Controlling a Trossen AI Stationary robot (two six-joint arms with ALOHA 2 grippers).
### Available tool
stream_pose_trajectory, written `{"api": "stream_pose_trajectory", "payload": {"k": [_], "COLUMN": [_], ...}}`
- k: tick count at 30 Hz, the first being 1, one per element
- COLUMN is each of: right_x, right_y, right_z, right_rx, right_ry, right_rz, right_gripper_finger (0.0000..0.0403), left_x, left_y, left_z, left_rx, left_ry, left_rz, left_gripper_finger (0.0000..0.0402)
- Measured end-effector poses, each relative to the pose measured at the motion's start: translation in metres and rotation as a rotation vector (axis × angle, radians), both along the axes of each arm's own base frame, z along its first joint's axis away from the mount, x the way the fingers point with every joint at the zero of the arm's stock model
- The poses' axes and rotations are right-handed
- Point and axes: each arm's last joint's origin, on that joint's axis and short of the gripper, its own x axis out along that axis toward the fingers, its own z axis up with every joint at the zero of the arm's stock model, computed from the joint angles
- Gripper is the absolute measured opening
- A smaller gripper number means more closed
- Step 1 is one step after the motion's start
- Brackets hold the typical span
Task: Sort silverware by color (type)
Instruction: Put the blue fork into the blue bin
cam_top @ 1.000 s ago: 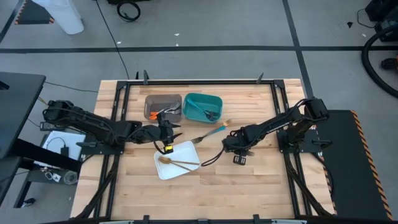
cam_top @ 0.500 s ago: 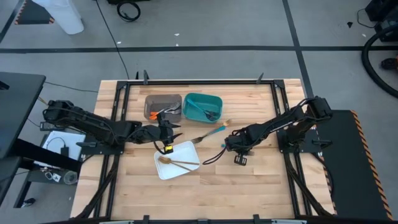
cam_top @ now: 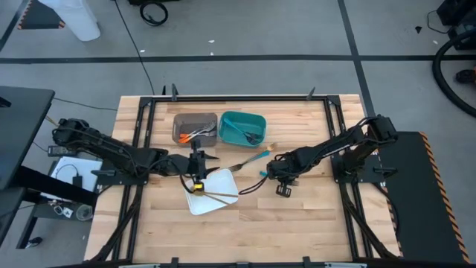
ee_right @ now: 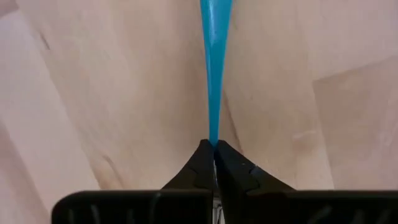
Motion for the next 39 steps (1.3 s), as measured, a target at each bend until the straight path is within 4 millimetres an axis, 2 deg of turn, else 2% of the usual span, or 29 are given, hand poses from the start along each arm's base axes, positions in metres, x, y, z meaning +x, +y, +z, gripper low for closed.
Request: {"api": "stream_pose_trajectory", "payload": {"k": [11, 19, 33, 39], "right_x": [0.014, 0.031, 0.067, 0.074], "right_y": [-0.004, -0.018, -0.066, -0.093], "right_z": [0.008, 0.019, 0.060, 0.070], "right_rx": [0.005, -0.022, -0.116, -0.146], "right_ry": [-0.109, -0.236, -0.535, -0.665], "right_rz": [-0.005, -0.037, -0.022, 0.009], "right_gripper_finger": [0.0010, 0.0010, 0.0010, 0.0011], "left_x": [-0.001, -0.002, -0.007, -0.008], "left_y": [-0.002, -0.002, -0.001, -0.005], "left_z": [-0.002, -0.003, -0.011, -0.012], "left_rx": [-0.011, -0.077, -0.162, -0.175], "left_ry": [0.016, 0.015, 0.074, 0.078], "left_rz": [-0.002, 0.033, 0.088, 0.077], "left_gripper_finger": [0.0160, 0.0160, 0.0160, 0.0160]}}
